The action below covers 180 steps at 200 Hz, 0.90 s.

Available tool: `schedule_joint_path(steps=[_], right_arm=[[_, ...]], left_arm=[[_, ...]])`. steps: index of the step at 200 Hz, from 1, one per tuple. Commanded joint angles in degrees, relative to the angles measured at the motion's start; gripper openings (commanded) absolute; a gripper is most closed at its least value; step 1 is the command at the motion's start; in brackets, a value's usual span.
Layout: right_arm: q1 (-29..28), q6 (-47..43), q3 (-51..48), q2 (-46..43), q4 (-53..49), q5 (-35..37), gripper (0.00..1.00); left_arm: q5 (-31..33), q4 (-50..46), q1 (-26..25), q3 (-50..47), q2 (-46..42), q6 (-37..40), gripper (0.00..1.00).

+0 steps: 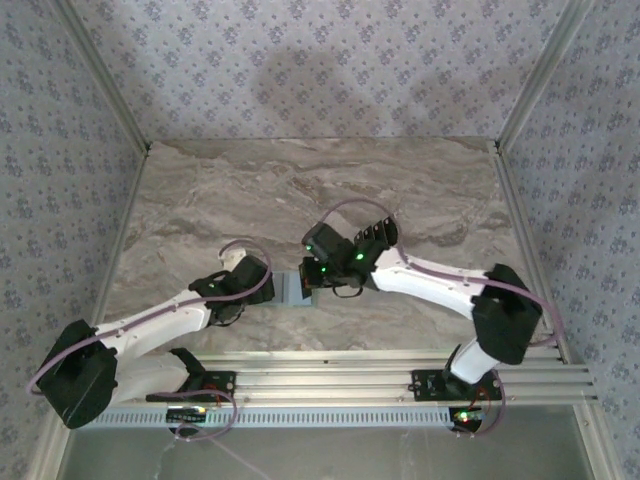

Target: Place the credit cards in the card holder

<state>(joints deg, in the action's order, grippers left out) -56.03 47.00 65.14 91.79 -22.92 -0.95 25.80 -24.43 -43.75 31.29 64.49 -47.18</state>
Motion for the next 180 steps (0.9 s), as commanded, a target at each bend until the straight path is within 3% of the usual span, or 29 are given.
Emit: schedule_joint_path(steps=[1,70,180], right_arm=[[-1.5,4.5,2.1,3.5,4.3,3.1,0.00],[-3.4,8.0,6.3,10.8,5.9,5.0,0.00],[-4.6,10.4,6.8,15.9,0.6,7.9,0.00]], left_arm=[[2.1,-1.7,0.4,0.2,-0.6,-1.2,1.00],[1.9,-0.4,0.4,-0.5,-0.6,-1.9,1.00],[1.8,0.2,0.4,-0.9,-0.9,-2.1,1.00]])
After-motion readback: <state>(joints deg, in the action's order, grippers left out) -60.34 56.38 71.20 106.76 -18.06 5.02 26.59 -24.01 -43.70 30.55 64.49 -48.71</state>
